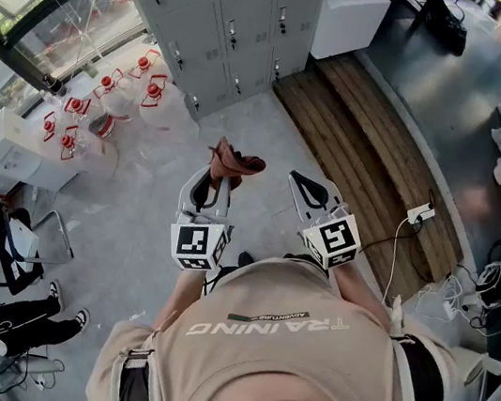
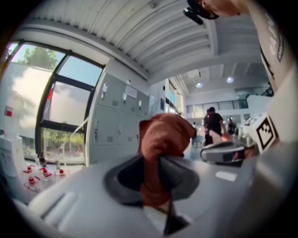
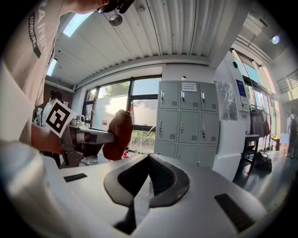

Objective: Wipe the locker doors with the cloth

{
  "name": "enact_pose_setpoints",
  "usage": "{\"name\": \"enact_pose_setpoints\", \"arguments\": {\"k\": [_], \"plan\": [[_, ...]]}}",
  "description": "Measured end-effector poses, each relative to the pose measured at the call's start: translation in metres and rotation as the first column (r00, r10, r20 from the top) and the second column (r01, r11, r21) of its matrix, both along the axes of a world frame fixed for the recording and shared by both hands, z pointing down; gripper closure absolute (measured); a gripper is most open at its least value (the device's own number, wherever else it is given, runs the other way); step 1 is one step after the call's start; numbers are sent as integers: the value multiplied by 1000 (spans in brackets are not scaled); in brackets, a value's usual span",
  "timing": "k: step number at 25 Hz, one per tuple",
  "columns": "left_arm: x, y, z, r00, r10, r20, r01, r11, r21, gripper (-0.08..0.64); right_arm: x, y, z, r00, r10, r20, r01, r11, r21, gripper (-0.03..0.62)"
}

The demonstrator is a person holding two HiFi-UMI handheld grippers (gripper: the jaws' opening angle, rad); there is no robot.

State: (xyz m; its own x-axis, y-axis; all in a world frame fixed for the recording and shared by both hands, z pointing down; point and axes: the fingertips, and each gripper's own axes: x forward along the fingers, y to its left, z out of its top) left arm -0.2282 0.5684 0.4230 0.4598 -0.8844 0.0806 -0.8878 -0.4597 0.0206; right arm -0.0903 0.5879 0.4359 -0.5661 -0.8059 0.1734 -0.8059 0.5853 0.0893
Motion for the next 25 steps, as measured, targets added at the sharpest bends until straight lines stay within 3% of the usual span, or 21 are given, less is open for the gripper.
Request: {"name": "enact_pose_setpoints", "arguments": {"k": [10, 16, 25], "plan": [[-36, -23, 28, 999, 33, -21, -34, 998, -50, 477, -38, -22, 11, 1000, 24, 20, -24, 999, -26, 578], [-24, -51, 33, 999, 39, -25, -41, 997, -70, 477, -21, -53, 14, 998, 56, 38, -54, 998, -31, 578], [23, -124, 2, 999, 23, 44, -22, 1000, -18, 477, 30, -137, 8, 994, 36, 100, -36, 999, 0, 578]]}}
